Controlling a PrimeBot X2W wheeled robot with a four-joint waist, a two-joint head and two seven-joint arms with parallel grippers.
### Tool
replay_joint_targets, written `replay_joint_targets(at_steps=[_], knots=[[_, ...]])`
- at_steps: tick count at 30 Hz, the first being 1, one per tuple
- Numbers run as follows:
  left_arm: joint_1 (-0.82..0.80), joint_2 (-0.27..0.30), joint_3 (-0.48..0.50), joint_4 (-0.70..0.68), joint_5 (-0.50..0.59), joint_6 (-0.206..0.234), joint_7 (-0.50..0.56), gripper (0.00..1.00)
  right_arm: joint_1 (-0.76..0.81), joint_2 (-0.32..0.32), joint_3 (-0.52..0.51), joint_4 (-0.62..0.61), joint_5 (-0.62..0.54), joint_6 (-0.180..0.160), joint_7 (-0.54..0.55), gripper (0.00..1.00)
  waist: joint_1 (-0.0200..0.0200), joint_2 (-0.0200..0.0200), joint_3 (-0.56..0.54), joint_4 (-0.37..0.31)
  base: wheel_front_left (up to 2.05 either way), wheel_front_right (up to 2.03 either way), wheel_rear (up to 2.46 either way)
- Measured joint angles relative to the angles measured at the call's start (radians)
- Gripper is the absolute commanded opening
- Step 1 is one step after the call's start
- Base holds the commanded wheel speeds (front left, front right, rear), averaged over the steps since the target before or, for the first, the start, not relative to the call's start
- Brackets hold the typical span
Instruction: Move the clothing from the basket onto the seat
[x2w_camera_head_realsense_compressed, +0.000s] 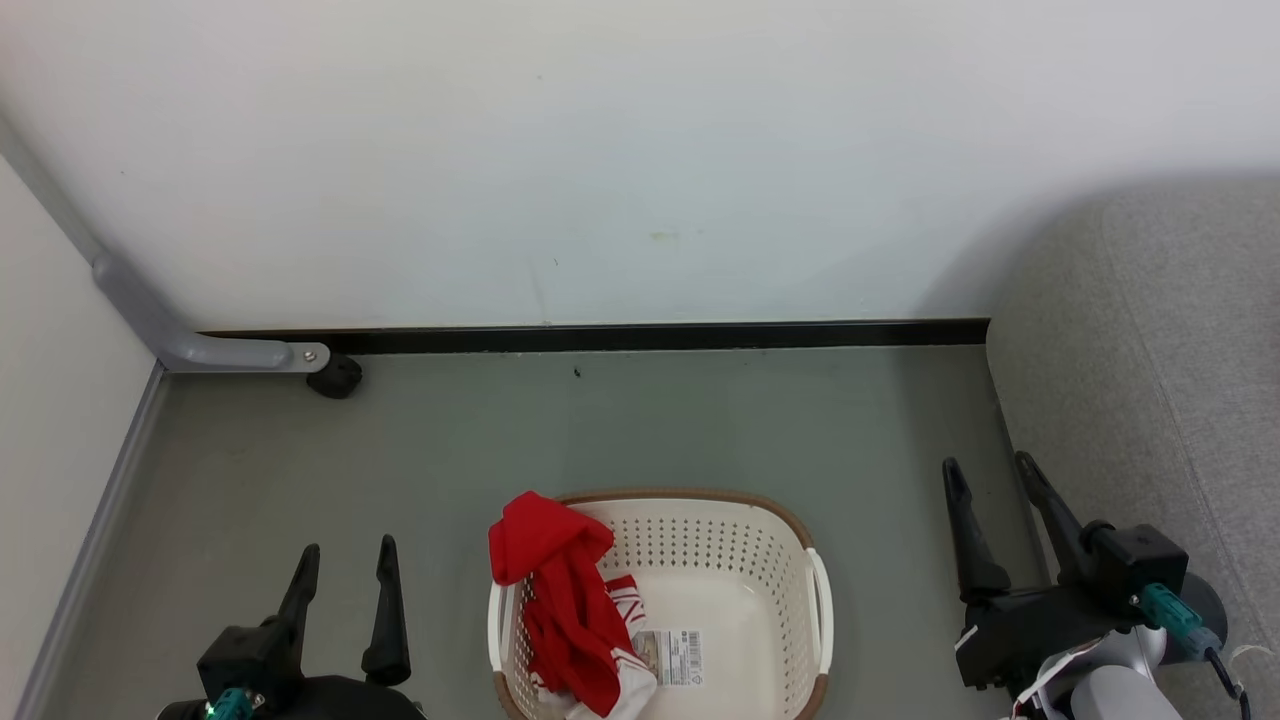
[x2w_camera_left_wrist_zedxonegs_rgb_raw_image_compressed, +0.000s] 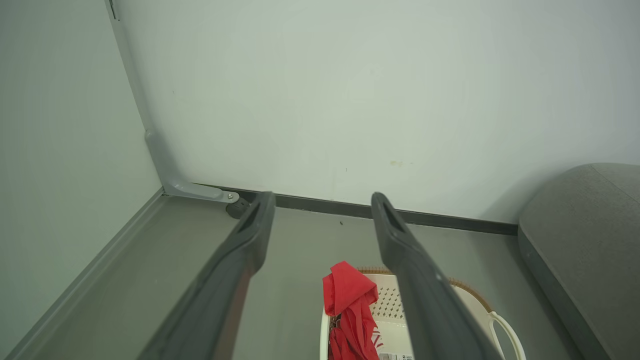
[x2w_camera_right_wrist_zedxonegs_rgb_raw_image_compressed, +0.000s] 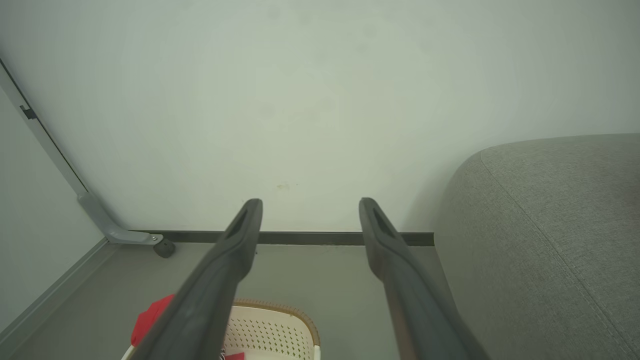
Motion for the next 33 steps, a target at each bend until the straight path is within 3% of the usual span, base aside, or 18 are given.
replay_joint_targets(at_steps=[15, 33], knots=[[0.003, -0.029, 0.007, -0.008, 0.035, -0.046, 0.000, 1.00, -0.006, 0.000, 0.013, -0.074, -0.001, -0.022, 0.000, 1.00, 0.0000, 0.0000, 0.092, -0.007, 0.00, 0.00, 0.00], [-0.136, -0.057, -0.012, 0.013, 0.053, -0.125, 0.000, 1.00, -0.143, 0.000, 0.059, -0.156, -0.021, -0.063, 0.000, 1.00, 0.0002, 0.0001, 0.315, -0.018, 0.00, 0.00, 0.00]])
